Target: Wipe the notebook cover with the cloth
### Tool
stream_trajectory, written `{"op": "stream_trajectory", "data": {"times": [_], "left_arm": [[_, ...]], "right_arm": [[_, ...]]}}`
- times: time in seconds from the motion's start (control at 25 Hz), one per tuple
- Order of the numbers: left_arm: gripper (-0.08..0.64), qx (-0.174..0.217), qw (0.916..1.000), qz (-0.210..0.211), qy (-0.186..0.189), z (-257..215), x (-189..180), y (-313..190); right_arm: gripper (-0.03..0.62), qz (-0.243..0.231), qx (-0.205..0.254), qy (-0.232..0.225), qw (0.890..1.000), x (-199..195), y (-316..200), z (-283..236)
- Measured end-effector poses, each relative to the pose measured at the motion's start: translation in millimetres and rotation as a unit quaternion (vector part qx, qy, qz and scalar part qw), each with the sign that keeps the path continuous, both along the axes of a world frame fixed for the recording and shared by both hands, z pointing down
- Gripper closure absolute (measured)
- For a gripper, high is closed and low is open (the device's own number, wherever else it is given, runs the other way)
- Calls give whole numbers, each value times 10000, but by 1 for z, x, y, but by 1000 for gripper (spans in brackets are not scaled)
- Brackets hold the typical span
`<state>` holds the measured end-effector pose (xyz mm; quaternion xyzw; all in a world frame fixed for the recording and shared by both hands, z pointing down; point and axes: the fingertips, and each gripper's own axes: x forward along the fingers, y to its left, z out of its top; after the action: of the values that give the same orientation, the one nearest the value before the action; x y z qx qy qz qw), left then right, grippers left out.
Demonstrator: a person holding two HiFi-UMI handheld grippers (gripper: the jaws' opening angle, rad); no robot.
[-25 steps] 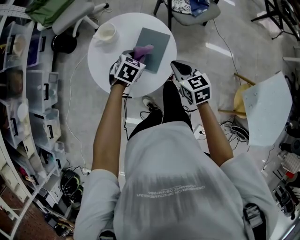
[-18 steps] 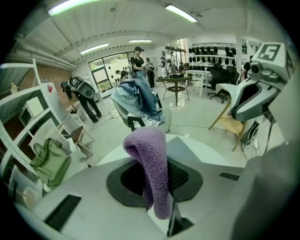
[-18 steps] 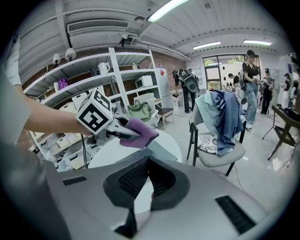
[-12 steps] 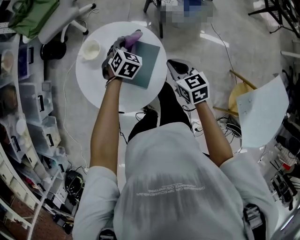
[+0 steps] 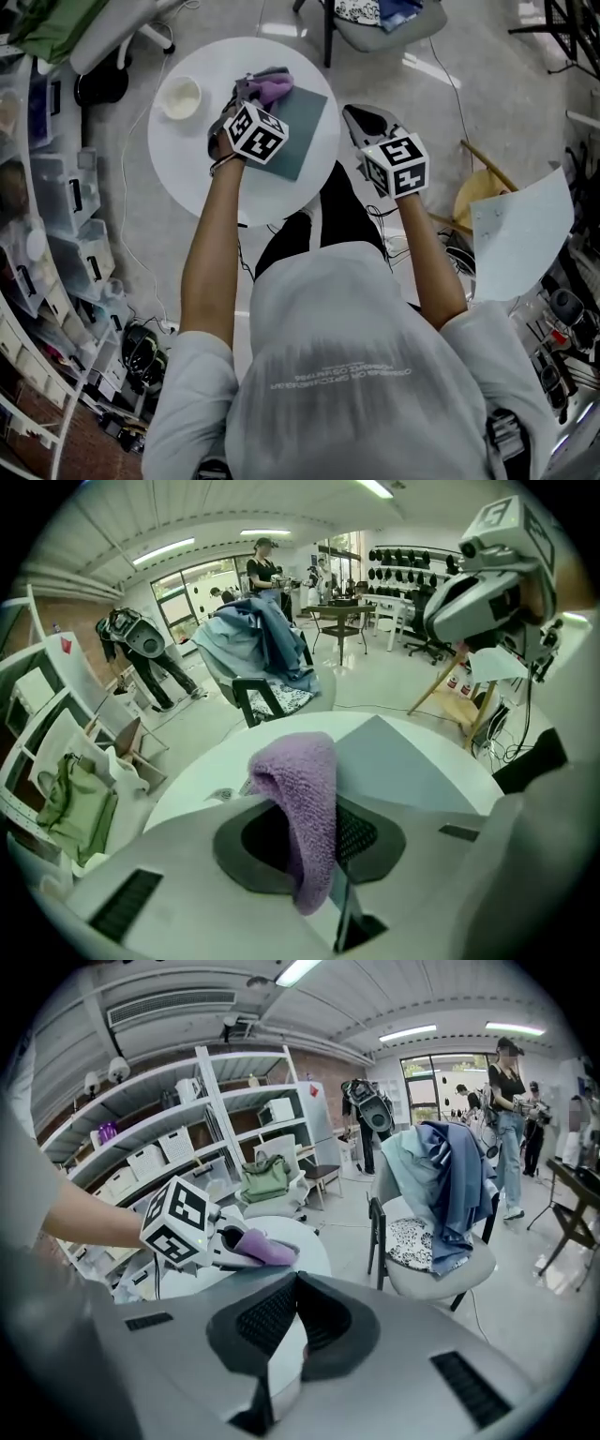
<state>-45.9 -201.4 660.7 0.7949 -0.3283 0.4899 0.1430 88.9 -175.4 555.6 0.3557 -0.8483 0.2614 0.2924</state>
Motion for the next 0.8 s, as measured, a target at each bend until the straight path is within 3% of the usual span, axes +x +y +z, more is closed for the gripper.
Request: {"op": "stream_trajectory", "data": {"times": [0.16,0.32,0.8], "left_arm": [[485,-37,9996,244,-128,4,-4,20],[485,-191,9997,138,16,3,-17,45],[485,-350,9990,194,-223,8,-49,140]], "right_arm": [[591,3,111,-86,9999,-14,3,-6],[591,-16,201,-117,9997,-27,17,-15],[591,-60,349,-138,9993,-46,88,-29]]}}
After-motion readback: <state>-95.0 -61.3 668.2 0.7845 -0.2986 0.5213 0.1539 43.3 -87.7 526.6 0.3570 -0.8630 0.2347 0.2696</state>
